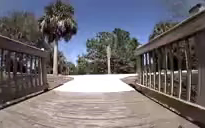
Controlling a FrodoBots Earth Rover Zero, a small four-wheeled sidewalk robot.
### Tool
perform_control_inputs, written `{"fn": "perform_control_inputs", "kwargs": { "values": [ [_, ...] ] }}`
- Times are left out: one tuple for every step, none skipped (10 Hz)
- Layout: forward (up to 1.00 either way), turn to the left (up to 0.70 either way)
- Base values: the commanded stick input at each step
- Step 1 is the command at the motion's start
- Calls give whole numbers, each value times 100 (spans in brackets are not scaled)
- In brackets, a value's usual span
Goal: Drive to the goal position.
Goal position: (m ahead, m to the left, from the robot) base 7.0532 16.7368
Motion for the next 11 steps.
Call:
{"fn": "perform_control_inputs", "kwargs": {
  "values": [
    [85,0],
    [85,0],
    [85,0],
    [85,0],
    [85,0],
    [85,0],
    [85,0],
    [85,0],
    [85,0],
    [85,0],
    [85,0]
  ]
}}
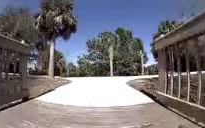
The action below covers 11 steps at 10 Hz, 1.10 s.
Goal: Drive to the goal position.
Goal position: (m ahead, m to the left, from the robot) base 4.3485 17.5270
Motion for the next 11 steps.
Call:
{"fn": "perform_control_inputs", "kwargs": {
  "values": [
    [85,0],
    [85,0],
    [85,0],
    [85,0],
    [85,0],
    [85,0],
    [85,0],
    [85,0],
    [85,0],
    [85,0],
    [85,0]
  ]
}}
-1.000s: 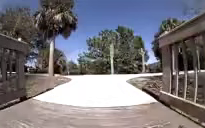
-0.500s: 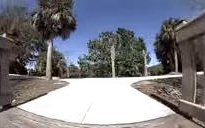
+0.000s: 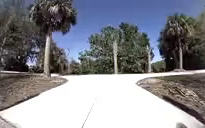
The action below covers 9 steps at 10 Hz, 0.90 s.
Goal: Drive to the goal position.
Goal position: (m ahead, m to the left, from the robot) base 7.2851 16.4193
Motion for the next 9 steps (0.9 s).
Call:
{"fn": "perform_control_inputs", "kwargs": {
  "values": [
    [85,0],
    [85,0],
    [85,0],
    [85,0],
    [85,0],
    [85,0],
    [85,0],
    [85,0],
    [85,0]
  ]
}}
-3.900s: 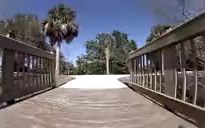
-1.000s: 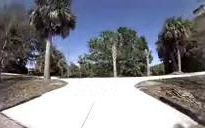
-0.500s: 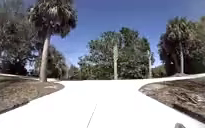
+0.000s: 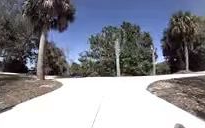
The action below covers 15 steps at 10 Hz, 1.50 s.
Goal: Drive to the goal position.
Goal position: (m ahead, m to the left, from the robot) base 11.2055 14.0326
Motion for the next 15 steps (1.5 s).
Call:
{"fn": "perform_control_inputs", "kwargs": {
  "values": [
    [85,0],
    [85,0],
    [85,0],
    [85,0],
    [85,0],
    [85,0],
    [85,0],
    [85,0],
    [85,0],
    [85,0],
    [85,0],
    [85,34],
    [85,34],
    [85,34],
    [85,34]
  ]
}}
